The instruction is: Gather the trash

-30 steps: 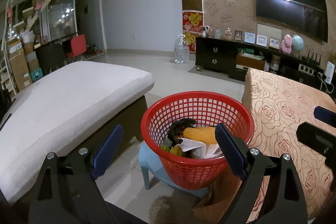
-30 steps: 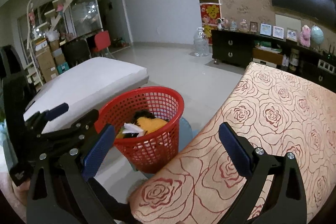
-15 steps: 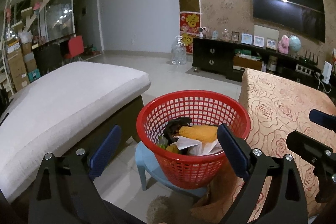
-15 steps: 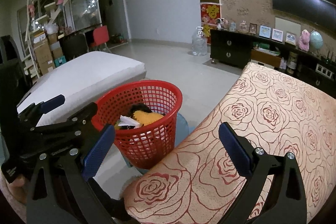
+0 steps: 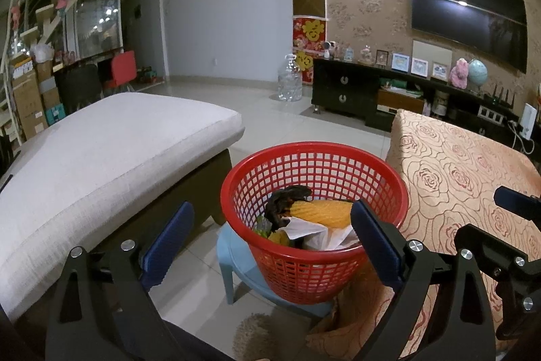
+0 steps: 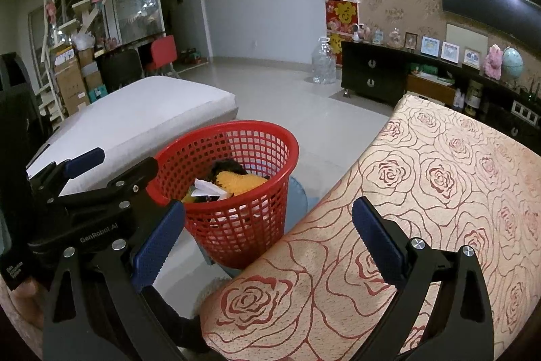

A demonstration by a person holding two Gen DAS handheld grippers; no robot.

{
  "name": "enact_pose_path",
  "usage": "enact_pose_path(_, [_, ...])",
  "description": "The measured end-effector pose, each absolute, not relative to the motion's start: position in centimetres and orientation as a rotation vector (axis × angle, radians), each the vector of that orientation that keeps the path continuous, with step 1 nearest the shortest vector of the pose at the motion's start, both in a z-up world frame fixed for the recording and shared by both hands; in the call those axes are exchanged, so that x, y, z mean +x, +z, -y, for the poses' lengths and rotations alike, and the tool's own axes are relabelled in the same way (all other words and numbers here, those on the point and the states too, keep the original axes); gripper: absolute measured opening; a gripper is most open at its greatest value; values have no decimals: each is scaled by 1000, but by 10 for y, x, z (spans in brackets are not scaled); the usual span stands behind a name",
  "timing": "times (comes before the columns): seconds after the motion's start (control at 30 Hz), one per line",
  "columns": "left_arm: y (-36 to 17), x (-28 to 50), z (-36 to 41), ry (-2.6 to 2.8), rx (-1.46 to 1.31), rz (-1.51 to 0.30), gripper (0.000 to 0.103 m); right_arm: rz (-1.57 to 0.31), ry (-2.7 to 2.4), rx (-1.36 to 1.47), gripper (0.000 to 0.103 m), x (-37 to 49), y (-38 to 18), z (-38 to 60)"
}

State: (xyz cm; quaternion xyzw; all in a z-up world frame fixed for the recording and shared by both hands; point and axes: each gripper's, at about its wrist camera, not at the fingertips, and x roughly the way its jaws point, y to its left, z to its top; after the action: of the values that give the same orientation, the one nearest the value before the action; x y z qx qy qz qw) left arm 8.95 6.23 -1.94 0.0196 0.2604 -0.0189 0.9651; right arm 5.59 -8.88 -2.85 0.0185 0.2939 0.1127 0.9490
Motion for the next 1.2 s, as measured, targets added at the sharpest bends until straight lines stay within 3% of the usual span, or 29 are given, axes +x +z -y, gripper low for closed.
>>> enact_pose_path(1.2, [-21, 90, -62, -39, 42, -529, 92, -615, 244, 38, 96, 58, -34, 87])
